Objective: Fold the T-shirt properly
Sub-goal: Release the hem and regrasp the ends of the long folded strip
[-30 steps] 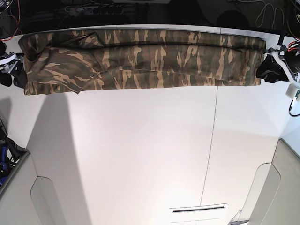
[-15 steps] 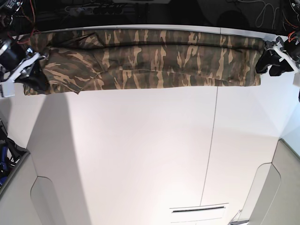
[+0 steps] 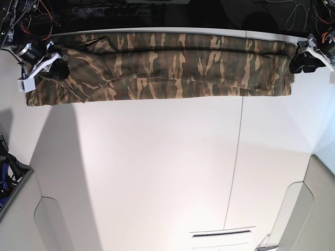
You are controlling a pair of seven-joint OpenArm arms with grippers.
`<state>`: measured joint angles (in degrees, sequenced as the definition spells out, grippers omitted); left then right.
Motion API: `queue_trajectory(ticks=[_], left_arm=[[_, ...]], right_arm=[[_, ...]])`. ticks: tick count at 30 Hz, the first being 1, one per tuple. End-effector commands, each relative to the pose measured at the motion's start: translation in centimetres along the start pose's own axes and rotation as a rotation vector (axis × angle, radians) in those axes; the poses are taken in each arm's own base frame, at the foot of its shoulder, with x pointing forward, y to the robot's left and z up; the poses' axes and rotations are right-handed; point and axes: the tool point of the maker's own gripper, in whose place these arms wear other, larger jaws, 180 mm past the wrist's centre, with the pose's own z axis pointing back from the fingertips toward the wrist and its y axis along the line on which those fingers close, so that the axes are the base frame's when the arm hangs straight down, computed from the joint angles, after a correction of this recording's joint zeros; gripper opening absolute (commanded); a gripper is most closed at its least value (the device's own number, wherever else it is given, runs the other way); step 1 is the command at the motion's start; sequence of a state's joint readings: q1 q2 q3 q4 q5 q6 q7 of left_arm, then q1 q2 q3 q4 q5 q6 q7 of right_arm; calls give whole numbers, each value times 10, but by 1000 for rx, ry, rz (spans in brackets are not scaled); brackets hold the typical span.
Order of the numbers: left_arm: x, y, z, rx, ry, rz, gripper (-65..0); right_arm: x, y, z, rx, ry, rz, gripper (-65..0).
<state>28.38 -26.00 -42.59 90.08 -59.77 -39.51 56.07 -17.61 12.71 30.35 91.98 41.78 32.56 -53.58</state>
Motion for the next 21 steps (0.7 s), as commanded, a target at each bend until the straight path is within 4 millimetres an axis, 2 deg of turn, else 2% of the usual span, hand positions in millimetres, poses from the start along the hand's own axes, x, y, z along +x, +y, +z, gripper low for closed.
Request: queue_trajectory(ticks=[1, 7, 13, 17, 21], left_arm=[[14, 0, 5, -8, -35, -24, -209], [9, 4, 4, -1, -26, -5, -209], [-9, 12, -2, 1, 11, 48, -209], [-19, 11, -14, 4, 24, 35, -209], [-30, -1, -24, -29, 61, 17, -209]], right_arm=[[11, 1, 4, 10, -34, 11, -650], [12, 2, 4, 19, -41, 5, -650], [10, 4, 4, 26, -31, 1, -650], [12, 8, 4, 52, -42, -14, -650], [11, 8, 4, 52, -37, -14, -650]])
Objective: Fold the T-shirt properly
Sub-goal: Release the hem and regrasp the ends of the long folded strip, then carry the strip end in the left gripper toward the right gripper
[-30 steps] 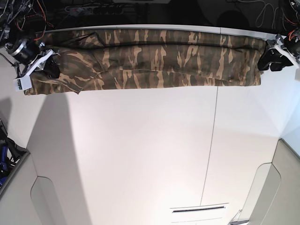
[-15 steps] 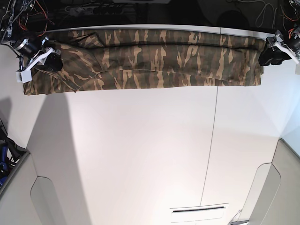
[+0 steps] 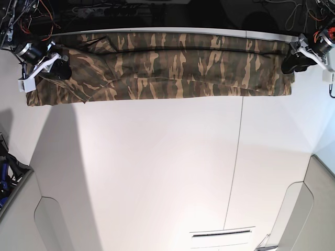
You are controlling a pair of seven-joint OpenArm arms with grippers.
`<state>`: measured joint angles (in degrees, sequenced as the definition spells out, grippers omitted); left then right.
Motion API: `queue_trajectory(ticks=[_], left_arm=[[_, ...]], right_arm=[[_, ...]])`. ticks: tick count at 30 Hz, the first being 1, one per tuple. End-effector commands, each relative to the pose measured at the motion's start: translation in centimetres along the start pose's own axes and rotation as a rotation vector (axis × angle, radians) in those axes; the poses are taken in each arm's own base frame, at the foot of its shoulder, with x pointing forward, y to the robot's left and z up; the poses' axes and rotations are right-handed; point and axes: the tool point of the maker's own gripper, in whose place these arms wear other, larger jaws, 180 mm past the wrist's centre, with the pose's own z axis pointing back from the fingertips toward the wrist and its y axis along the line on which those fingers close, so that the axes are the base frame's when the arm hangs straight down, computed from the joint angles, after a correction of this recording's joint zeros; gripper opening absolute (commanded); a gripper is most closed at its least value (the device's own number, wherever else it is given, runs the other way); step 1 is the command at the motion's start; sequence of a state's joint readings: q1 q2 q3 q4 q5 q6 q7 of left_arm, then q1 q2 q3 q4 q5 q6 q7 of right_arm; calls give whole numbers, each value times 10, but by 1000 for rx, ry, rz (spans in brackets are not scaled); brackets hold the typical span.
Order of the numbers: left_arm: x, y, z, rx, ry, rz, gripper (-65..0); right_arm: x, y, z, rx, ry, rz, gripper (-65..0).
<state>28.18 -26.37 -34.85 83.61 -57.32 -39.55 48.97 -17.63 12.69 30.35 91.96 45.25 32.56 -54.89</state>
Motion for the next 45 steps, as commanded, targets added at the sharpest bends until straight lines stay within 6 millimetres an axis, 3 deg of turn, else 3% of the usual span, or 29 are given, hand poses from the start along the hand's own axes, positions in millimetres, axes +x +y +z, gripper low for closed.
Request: queue_trajectory(ticks=[1, 6, 8, 13, 20, 27, 28, 30, 32, 39, 41, 45], left_arm=[[-1, -2, 1, -7, 25, -26, -209], [-14, -19, -8, -70, 72, -11, -210], [-17, -23, -9, -89, 87, -4, -255], [-12, -25, -11, -97, 73, -2, -649], [26, -34, -20, -120, -5, -42, -650], [86, -46, -27, -117, -105, -153, -650], [93, -46, -28, -109, -115, -169, -650], [107, -47, -31, -91, -133, -199, -650], [124, -46, -32, -64, -152, -238, -650], [187, -36, -10, 22, -227, -328, -650], [195, -44, -3, 10, -238, -357, -650], [194, -77, 3, -55, -225, -432, -650]], right_arm=[[10, 1, 4, 8, -26, 14, -650], [10, 1, 4, 8, -25, 15, -650], [10, 1, 4, 8, -25, 15, -650], [11, 1, 4, 8, -28, 16, -650], [34, 2, 6, 21, -64, 18, -650], [78, -16, 32, 6, -215, -40, -650], [82, -19, 37, 4, -236, -48, -623], [88, -24, 46, -1, -269, -62, -503], [92, -28, 54, 0, -294, -78, -443], [94, -37, 64, -24, -321, -93, -441], [94, -37, 64, -25, -321, -93, -441], [94, -37, 64, -24, -320, -94, -441]])
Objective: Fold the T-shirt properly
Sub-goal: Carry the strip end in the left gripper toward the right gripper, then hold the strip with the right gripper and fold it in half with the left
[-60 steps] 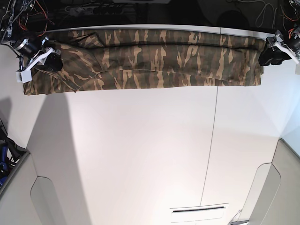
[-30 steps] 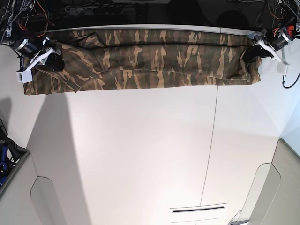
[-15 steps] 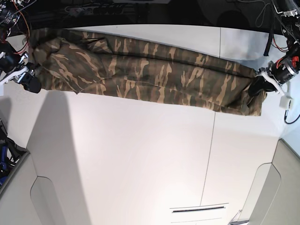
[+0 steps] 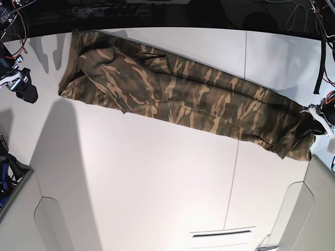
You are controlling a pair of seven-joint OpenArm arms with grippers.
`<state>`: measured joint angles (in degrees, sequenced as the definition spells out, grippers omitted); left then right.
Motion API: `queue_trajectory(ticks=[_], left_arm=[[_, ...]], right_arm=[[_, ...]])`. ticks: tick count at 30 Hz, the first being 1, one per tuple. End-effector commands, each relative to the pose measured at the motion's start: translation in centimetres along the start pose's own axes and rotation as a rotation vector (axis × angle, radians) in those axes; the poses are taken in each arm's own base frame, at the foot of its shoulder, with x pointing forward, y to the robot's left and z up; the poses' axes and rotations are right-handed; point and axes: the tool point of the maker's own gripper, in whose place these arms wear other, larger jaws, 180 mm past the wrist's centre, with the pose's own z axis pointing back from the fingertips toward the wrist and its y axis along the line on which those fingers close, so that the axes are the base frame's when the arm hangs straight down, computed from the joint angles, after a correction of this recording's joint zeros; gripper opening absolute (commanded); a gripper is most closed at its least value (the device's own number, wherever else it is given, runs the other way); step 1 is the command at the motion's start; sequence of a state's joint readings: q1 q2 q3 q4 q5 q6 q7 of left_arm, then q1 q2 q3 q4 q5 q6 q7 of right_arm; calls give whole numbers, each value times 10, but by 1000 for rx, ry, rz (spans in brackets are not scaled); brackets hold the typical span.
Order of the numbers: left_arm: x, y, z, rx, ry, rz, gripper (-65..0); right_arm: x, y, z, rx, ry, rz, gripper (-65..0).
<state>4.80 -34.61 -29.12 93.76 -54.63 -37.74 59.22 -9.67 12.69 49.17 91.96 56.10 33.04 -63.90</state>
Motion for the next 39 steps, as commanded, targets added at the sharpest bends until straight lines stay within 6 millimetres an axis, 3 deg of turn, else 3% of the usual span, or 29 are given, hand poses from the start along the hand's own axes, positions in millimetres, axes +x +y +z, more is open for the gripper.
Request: queue_trajectory(ticks=[1, 5, 11, 18, 24, 25, 28, 30, 34, 39], left_arm=[[20, -9, 6, -18, -46, -54, -650], [16, -61, -1, -116, -29, -155, -650], [-8, -144, -24, -293, 1, -213, -650], [-42, -200, -54, -373, 46, -182, -650], [-63, -241, -65, -472, 67, -93, -650], [-65, -246, -67, -484, 69, -81, -626], [-70, -259, -71, -515, 63, -50, -402], [-73, -268, -71, -538, 65, -42, -306], [-83, -290, -69, -600, 90, -48, -295], [-91, -308, -66, -650, 116, -65, -295]], right_arm=[[16, 4, 4, 13, -42, 29, -441], [15, 4, 4, 14, -36, 28, -441], [11, 3, 4, 12, -19, 28, -441], [-9, -1, 11, 7, 36, 8, -442], [-34, -4, 22, 11, 89, -13, -441], [-39, -4, 24, 9, 101, -16, -441], [-53, -3, 24, 13, 138, -20, -424], [-60, 0, 24, 21, 162, -20, -372], [-74, 9, 19, 54, 208, -19, -267], [-94, 33, 4, 124, 250, -36, -266]])
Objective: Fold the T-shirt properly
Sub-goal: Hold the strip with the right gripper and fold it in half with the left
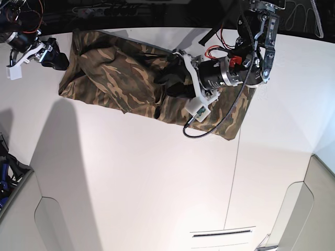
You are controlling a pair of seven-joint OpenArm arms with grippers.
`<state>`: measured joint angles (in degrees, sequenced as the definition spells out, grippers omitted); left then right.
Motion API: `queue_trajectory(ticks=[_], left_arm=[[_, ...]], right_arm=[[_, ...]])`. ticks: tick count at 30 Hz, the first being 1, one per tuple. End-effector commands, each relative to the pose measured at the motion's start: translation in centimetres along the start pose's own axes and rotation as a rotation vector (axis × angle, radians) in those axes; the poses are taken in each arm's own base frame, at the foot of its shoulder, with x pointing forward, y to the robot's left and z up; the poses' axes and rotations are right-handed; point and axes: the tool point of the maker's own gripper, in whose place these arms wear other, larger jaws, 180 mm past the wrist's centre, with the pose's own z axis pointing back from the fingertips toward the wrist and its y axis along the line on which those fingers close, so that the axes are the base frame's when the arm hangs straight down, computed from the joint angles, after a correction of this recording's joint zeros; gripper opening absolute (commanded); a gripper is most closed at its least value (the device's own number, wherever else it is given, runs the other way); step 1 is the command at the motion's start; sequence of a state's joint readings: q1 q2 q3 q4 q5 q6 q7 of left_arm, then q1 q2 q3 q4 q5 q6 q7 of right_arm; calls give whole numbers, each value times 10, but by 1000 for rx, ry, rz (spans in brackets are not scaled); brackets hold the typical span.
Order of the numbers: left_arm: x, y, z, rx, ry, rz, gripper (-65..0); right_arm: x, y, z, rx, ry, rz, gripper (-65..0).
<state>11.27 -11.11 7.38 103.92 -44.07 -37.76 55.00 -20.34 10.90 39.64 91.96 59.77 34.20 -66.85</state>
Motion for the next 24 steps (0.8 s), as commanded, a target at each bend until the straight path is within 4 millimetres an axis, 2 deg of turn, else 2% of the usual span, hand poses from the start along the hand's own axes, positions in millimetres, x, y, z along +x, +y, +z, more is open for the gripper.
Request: queue_trajectory(ticks=[1, 5, 10, 16, 24], left_arm=[[11, -5, 2, -18, -42, -13, -296], [4, -6, 2, -18, -29, -2, -296], [-3, -8, 2, -20, -18, 9, -296], [-5, -8, 2, -18, -13, 12, -295], [-12, -3, 2, 14, 17, -8, -296]], right_arm=[[4, 11, -2, 39, -29, 7, -266], [-8, 31, -19, 104, -30, -38, -266], [-16, 44, -30, 134, -21, -51, -266], [-12, 44, -34, 122, -32, -42, -266], [1, 19, -14, 49, -98, -71, -266]])
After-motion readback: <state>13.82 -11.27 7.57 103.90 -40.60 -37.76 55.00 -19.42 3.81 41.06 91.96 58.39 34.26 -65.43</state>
